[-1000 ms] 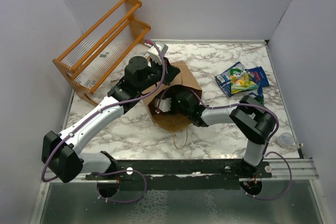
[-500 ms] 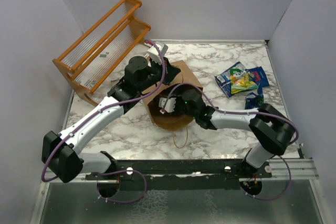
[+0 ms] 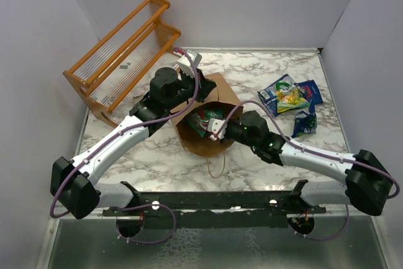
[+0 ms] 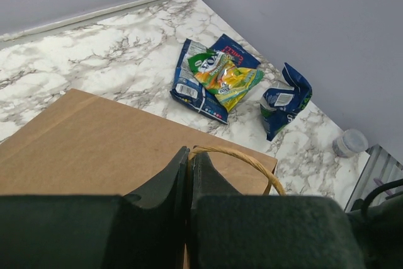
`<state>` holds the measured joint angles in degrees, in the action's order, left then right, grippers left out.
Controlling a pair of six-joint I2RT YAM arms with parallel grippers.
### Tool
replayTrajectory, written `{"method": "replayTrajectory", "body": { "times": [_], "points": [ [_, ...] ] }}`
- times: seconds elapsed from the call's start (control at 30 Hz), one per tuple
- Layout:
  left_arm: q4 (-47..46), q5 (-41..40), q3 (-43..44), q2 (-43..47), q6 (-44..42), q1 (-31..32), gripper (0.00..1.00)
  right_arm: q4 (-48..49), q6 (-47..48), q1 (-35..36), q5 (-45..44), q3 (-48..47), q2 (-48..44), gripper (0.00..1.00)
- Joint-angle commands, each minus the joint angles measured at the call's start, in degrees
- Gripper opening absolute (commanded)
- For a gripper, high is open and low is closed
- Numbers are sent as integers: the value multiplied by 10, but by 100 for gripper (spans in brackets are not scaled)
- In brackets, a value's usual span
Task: Take the snacks out of the paper bag
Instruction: Take out the snack from the paper bag, then place the snack at the center of the board.
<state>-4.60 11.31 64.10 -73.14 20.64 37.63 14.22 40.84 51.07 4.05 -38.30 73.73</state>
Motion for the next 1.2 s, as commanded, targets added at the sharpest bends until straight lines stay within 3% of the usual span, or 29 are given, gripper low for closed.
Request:
{"method": "replayTrajectory", "body": {
  "times": [0.0,0.4,0.7,0.93,1.17],
  "points": [
    [-6,2,17,0,-1,3,0,-18,-34,4,54,9,-74,3],
    [-1,-15,17,4,-12,3,0,-138,-78,4,111,-3,-259,2],
    [8,-22,22,3,-13,3,0,-196,-115,4,62,-26,-389,2],
    [8,-29,20,3,-17,3,0,-49,-141,4,-177,-9,-430,2],
    [7,-23,20,0,-16,3,0,185,-62,4,-416,17,-359,2]
  ]
}}
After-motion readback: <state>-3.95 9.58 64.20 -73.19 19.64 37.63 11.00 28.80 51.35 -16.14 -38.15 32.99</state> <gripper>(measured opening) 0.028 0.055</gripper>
